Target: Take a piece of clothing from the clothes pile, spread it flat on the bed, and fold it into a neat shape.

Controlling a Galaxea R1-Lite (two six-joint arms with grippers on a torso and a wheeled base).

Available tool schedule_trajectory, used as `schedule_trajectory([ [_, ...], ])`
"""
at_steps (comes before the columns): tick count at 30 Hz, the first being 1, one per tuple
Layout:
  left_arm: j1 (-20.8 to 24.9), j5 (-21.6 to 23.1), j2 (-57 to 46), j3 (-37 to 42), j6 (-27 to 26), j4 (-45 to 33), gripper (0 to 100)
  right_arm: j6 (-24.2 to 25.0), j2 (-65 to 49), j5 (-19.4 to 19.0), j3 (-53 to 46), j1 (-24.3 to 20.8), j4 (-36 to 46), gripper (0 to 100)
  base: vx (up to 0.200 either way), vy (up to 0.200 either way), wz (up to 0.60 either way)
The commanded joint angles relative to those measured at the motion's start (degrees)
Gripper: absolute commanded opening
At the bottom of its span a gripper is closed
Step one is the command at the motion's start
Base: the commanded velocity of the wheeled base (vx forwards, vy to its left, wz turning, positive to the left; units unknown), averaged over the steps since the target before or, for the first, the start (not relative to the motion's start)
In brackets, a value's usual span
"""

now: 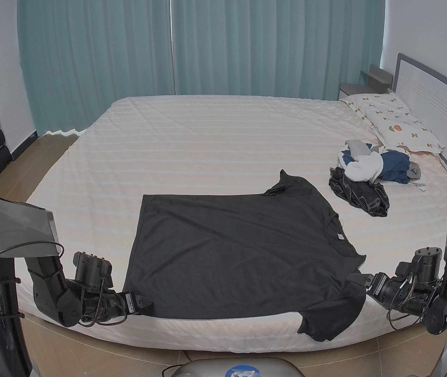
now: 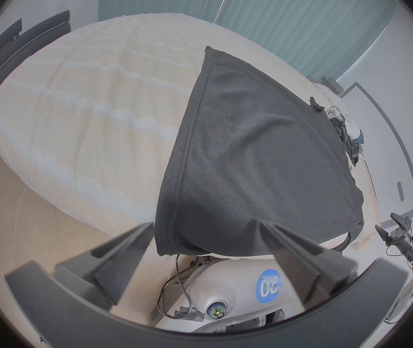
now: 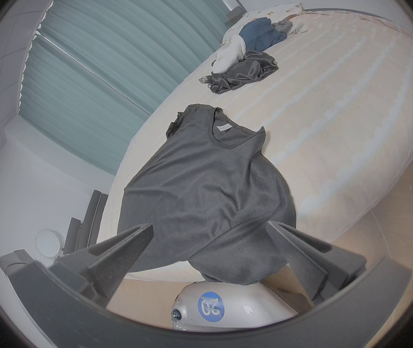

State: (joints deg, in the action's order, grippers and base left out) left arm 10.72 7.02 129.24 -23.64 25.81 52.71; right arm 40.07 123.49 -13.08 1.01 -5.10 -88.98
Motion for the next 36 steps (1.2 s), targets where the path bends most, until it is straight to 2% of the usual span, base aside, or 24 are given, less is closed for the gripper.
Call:
schedule_trajectory([
  [1, 0.1, 0.0, 0.3, -0.2, 0.0, 0.0, 0, 0.0, 0.0, 0.0, 0.0, 0.1, -0.8, 100, 0.000, 0.000, 0.00],
  [11, 0.2, -2.2, -0.5, 0.4, 1.2, -0.2, 0, -0.2, 0.1, -1.2, -0.2, 1.8, -0.8, 100, 0.000, 0.000, 0.00],
  [13, 0.1, -2.2, -1.9, 0.3, 4.3, -0.2, 0, -0.7, 0.0, -1.3, 0.0, 3.3, -0.8, 100, 0.000, 0.000, 0.00],
  [15, 0.0, -2.2, -2.2, 0.3, 4.8, -0.2, 0, -0.7, 0.0, -1.3, 0.0, 3.6, -0.8, 100, 0.000, 0.000, 0.00],
  [16, -0.1, -1.9, -3.7, -0.1, 7.9, -0.2, 0, -1.2, 0.0, -1.9, 0.5, 4.7, -0.8, 100, 0.000, 0.000, 0.00],
  [19, -0.1, -1.7, -4.7, -0.2, 10.2, -0.1, 0, -2.4, 0.3, -3.2, 0.6, 5.8, -0.7, 100, 0.000, 0.000, 0.00],
  [22, -0.1, -1.6, -5.1, -0.3, 13.3, -0.1, 0, -7.2, 2.2, -5.6, 0.5, 7.4, -0.7, 100, 0.000, 0.000, 0.00],
  [26, -0.9, -0.6, -5.2, -0.4, 16.1, 0.5, 0, -12.6, 6.1, -6.9, 0.7, 8.8, -0.7, 100, 0.000, 0.000, 0.00],
  [31, -1.6, 1.9, -5.1, 0.5, 18.6, 2.7, 0, -16.4, 11.6, -7.0, 2.3, 8.7, -0.7, 100, 0.000, 0.000, 0.00],
  [36, -2.3, 2.0, -5.1, 0.4, 20.2, 2.8, 0, -17.1, 13.3, -7.0, 4.1, 8.3, -0.7, 100, 0.000, 0.000, 0.00],
])
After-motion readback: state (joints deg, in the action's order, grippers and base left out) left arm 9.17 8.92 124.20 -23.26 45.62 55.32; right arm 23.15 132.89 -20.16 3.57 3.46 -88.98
